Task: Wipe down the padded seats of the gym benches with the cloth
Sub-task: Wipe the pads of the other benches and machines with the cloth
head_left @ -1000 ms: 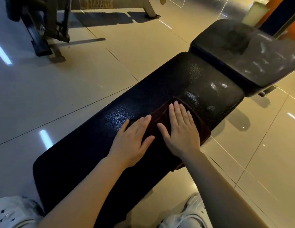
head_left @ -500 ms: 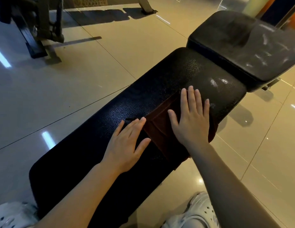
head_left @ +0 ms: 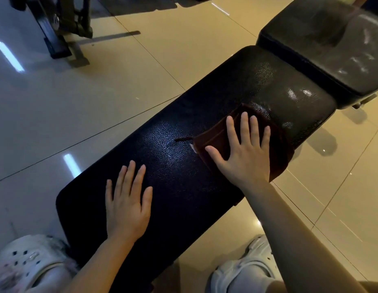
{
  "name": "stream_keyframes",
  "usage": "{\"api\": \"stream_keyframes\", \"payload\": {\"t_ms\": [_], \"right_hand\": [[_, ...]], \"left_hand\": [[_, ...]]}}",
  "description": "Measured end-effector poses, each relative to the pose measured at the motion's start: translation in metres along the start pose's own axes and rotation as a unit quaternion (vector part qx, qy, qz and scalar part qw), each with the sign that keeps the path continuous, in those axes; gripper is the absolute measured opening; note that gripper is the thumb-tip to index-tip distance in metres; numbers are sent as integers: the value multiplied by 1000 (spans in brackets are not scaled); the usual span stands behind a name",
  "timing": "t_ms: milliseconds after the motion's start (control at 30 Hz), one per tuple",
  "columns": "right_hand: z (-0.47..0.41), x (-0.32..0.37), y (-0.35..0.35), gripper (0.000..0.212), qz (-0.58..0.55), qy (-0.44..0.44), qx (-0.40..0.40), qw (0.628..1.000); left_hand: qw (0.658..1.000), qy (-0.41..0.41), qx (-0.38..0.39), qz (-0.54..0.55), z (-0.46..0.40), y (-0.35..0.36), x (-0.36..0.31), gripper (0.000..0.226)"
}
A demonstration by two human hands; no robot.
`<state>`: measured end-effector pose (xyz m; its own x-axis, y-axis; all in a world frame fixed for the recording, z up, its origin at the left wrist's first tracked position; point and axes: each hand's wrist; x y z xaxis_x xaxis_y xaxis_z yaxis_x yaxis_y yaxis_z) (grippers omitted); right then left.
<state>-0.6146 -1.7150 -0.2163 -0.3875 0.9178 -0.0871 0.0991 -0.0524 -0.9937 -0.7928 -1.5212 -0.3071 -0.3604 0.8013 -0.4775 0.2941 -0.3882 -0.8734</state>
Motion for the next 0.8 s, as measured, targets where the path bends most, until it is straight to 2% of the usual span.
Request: {"api": "stream_keyframes", "payload": {"t_ms": [300,400,467,600,700,800], "right_hand": [[82,74,19,57,-82,-99,-3,992],[95,73,19,54,-104,-121,-1,987],[87,62,16,60,-133,-128,9,983],[46,18,9,61,-74,-71,-29,994],[1,-30,-4,67,-12,-30,-4,999],[-25,-44,-11,67,10,5,17,1000]], "left_hand": [[1000,-7,-4,-19,0,0,0,56],[1000,-2,-3,-20,1,1,0,57],[1000,2,-6,-14,0,0,0,57],[1000,-4,-12,-7,0,0,0,57],[1000,-4,-13,-8,1,1,0,57],[1000,-6,-11,-14,0,1,0,57]]}}
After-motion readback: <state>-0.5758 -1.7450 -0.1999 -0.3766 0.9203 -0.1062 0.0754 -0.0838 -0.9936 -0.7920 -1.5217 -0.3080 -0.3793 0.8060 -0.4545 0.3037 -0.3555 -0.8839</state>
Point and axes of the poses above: each hand's wrist, its own z-axis away from the middle knuckle, its own y-axis out of the palm, x = y × z, and after that the axes turned 1 degree about -y, right-handed
